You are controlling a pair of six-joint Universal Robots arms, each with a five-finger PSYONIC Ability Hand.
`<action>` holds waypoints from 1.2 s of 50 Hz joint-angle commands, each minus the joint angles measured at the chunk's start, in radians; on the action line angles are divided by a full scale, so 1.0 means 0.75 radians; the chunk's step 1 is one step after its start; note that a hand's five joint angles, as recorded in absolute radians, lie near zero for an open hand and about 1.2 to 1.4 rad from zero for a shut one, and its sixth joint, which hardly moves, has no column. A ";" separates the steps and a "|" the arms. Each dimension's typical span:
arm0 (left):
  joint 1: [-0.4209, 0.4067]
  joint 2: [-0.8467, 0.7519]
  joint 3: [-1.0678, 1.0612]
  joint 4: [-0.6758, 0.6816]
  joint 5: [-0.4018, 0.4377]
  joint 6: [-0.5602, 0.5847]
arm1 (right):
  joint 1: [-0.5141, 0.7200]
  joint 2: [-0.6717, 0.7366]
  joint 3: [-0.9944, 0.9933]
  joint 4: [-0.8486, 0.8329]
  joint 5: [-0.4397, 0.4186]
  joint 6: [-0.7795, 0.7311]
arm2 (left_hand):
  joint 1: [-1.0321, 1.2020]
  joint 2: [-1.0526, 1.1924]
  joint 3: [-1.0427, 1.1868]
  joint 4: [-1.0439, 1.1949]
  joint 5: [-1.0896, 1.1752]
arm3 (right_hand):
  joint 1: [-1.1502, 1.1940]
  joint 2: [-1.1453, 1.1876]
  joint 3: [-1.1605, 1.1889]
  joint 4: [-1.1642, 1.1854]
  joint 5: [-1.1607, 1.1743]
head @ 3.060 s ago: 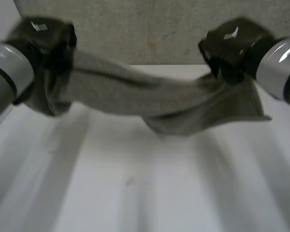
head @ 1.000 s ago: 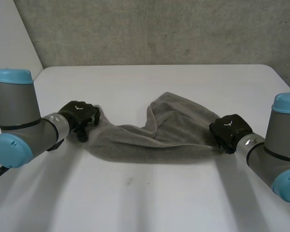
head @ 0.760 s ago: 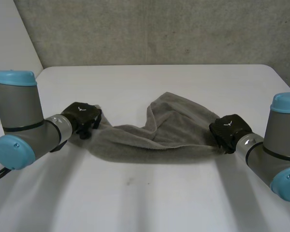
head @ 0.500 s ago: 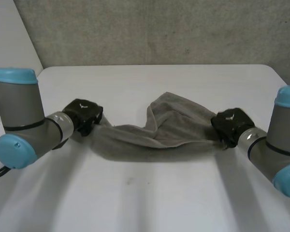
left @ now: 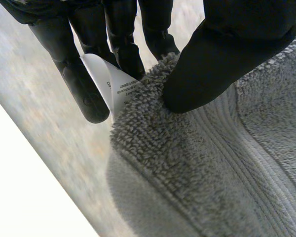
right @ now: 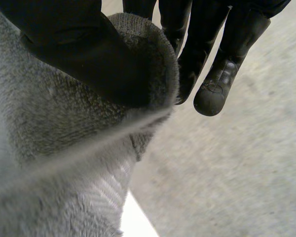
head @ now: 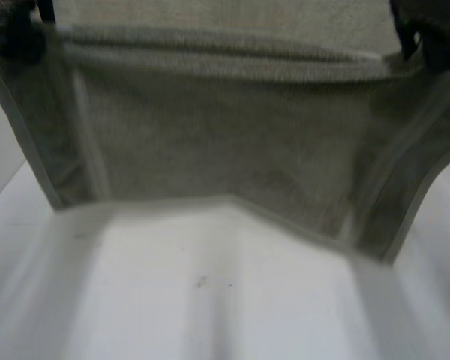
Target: Fold the towel.
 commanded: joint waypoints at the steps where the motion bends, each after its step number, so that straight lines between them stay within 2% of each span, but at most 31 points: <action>1: -0.004 -0.264 -0.048 0.002 -0.019 0.011 | 0.019 0.302 0.018 0.015 0.012 -0.178 | 0.304 0.241 0.243 0.238 0.267 | 0.166 0.114 0.046 0.050 0.165; 5: -0.014 -0.502 0.046 0.024 -0.016 0.013 | 0.024 0.434 -0.021 -0.016 0.008 -0.228 | 0.304 0.241 0.243 0.238 0.267 | 0.166 0.114 0.046 0.050 0.165; 7: -0.018 -0.578 0.113 0.045 -0.025 0.013 | 0.026 0.562 -0.105 -0.140 0.019 -0.226 | 0.304 0.241 0.243 0.238 0.267 | 0.166 0.114 0.046 0.050 0.165; 10: -0.026 -0.705 0.271 0.100 -0.049 0.007 | 0.030 0.610 -0.144 -0.237 0.037 -0.221 | 0.304 0.241 0.243 0.238 0.267 | 0.166 0.114 0.046 0.050 0.165; 11: -0.035 -0.734 0.356 0.141 -0.057 -0.001 | 0.034 0.634 -0.170 -0.360 0.067 -0.217 | 0.304 0.241 0.243 0.238 0.267 | 0.166 0.114 0.046 0.050 0.165; 12: -0.035 -0.734 0.357 0.141 -0.057 -0.001 | 0.042 0.640 -0.179 -0.505 0.100 -0.217 | 0.304 0.241 0.243 0.238 0.267 | 0.166 0.114 0.046 0.050 0.165; 13: -0.043 -0.742 0.430 0.198 -0.059 -0.006 | 0.042 0.640 -0.179 -0.507 0.100 -0.217 | 0.304 0.241 0.243 0.238 0.267 | 0.166 0.114 0.046 0.050 0.165; 14: -0.043 -0.742 0.431 0.198 -0.059 -0.006 | 0.050 0.636 -0.179 -0.677 0.123 -0.211 | 0.304 0.241 0.243 0.238 0.267 | 0.166 0.114 0.046 0.050 0.165; 15: -0.045 -0.738 0.481 0.285 -0.061 -0.020 | 0.060 0.616 -0.173 -0.851 0.139 -0.211 | 0.304 0.241 0.243 0.238 0.267 | 0.166 0.114 0.046 0.050 0.165; 16: -0.045 -0.736 0.506 0.394 -0.061 -0.040 | 0.060 0.616 -0.173 -0.852 0.139 -0.211 | 0.304 0.241 0.243 0.238 0.267 | 0.166 0.114 0.046 0.050 0.165; 17: -0.045 -0.736 0.507 0.395 -0.061 -0.040 | 0.071 0.584 -0.154 -0.996 0.145 -0.209 | 0.304 0.241 0.243 0.238 0.267 | 0.166 0.114 0.046 0.050 0.165; 18: -0.049 -0.716 0.505 0.518 -0.061 -0.067 | 0.079 0.537 -0.114 -1.117 0.141 -0.201 | 0.304 0.241 0.243 0.238 0.267 | 0.166 0.114 0.046 0.050 0.165; 19: -0.049 -0.673 0.494 0.621 -0.070 -0.093 | 0.079 0.536 -0.113 -1.118 0.141 -0.201 | 0.304 0.241 0.243 0.238 0.267 | 0.166 0.114 0.046 0.050 0.165; 22: -0.035 -0.611 0.476 0.700 -0.070 -0.114 | 0.077 0.445 -0.034 -1.228 0.129 -0.172 | 0.304 0.241 0.243 0.238 0.267 | 0.166 0.114 0.046 0.050 0.165; 24: -0.031 -0.532 0.390 0.714 -0.066 -0.136 | 0.077 0.418 -0.005 -1.231 0.117 -0.150 | 0.304 0.241 0.243 0.238 0.267 | 0.166 0.114 0.046 0.050 0.165; 29: -0.026 -0.515 0.233 0.702 -0.066 -0.139 | 0.075 0.387 0.083 -1.120 0.062 -0.109 | 0.304 0.241 0.243 0.238 0.267 | 0.166 0.114 0.046 0.050 0.165; 34: -0.008 -0.513 0.010 0.693 -0.051 -0.136 | 0.067 0.430 0.185 -0.774 -0.069 -0.111 | 0.304 0.241 0.243 0.238 0.267 | 0.166 0.114 0.046 0.050 0.165; 39: 0.035 -0.521 -0.226 0.693 -0.047 -0.134 | 0.064 0.544 0.279 -0.593 -0.145 -0.113 | 0.304 0.241 0.243 0.238 0.267 | 0.166 0.114 0.046 0.050 0.165; 48: 0.043 -0.642 -0.430 0.679 -0.049 -0.118 | 0.060 0.765 0.369 -0.580 -0.223 -0.074 | 0.304 0.241 0.243 0.238 0.267 | 0.144 0.092 0.023 0.028 0.143; 50: 0.045 -0.642 -0.442 0.671 -0.049 -0.120 | 0.052 0.806 0.373 -0.580 -0.221 0.017 | 0.304 0.241 0.243 0.238 0.267 | -0.362 -0.414 -0.483 -0.478 -0.363; 54: 0.070 -0.628 -0.477 0.657 -0.049 -0.120 | 0.024 0.808 0.392 -0.580 -0.221 0.177 | 0.304 0.241 0.243 0.238 0.267 | -0.470 -0.523 -0.591 -0.586 -0.472; 55: 0.070 -0.628 -0.477 0.657 -0.049 -0.120 | 0.005 0.804 0.406 -0.582 -0.219 0.271 | 0.304 0.241 0.243 0.238 0.267 | -0.590 -0.643 -0.711 -0.706 -0.592; 56: 0.072 -0.610 -0.485 0.653 -0.049 -0.120 | 0.005 0.804 0.406 -0.583 -0.219 0.271 | 0.304 0.241 0.243 0.238 0.267 | -0.592 -0.644 -0.712 -0.708 -0.593; 58: 0.072 -0.587 -0.496 0.650 -0.049 -0.122 | -0.027 0.780 0.447 -0.587 -0.211 0.436 | 0.304 0.241 0.243 0.238 0.267 | -0.876 -0.929 -0.997 -0.992 -0.878; 60: 0.072 -0.569 -0.502 0.650 -0.047 -0.122 | -0.042 0.763 0.465 -0.591 -0.208 0.498 | 0.304 0.241 0.243 0.238 0.267 | -0.912 -0.965 -1.033 -1.028 -0.914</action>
